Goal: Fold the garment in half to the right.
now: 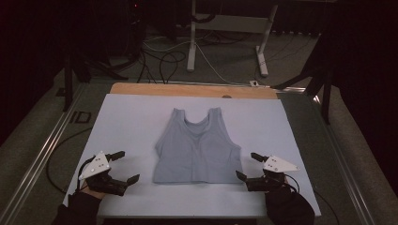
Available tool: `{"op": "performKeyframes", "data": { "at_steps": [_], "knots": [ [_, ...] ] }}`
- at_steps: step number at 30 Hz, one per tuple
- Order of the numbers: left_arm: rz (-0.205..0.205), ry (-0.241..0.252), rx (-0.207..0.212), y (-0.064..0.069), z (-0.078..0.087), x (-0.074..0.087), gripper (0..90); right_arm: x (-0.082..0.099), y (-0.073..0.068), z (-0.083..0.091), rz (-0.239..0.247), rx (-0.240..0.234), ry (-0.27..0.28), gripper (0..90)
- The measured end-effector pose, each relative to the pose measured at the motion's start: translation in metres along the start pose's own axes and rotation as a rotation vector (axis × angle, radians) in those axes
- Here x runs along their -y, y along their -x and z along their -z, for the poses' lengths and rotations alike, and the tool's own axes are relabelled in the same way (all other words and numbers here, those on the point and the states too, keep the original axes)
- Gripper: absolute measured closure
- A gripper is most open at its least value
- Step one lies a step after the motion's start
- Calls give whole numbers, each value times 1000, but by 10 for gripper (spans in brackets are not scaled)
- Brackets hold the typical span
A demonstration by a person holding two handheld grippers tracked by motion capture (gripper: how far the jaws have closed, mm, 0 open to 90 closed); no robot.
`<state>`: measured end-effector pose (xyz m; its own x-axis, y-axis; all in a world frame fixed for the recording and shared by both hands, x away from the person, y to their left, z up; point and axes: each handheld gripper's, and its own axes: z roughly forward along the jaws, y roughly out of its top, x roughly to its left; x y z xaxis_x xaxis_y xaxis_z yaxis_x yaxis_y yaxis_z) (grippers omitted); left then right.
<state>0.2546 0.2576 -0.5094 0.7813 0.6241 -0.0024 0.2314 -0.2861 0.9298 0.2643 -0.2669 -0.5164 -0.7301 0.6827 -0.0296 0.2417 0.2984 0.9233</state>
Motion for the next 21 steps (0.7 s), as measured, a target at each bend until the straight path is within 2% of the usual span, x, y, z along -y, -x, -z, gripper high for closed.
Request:
{"op": "performKeyframes", "data": {
  "at_steps": [2,7,14,19,21],
  "knots": [
    [-6,-3,1,1,0,0,3,0,-2,-1,18,3,-9,87],
    [-6,-2,7,1,-1,0,2,0,-2,-2,16,0,-12,87],
    [-10,-7,10,1,-1,-2,3,1,-6,-8,56,-7,-51,87],
    [-17,-12,19,4,-2,-4,3,-1,-9,-9,50,-12,-55,87],
    [-6,-1,26,4,-2,-5,2,-2,-11,-9,54,-12,-59,87]
  ]
}}
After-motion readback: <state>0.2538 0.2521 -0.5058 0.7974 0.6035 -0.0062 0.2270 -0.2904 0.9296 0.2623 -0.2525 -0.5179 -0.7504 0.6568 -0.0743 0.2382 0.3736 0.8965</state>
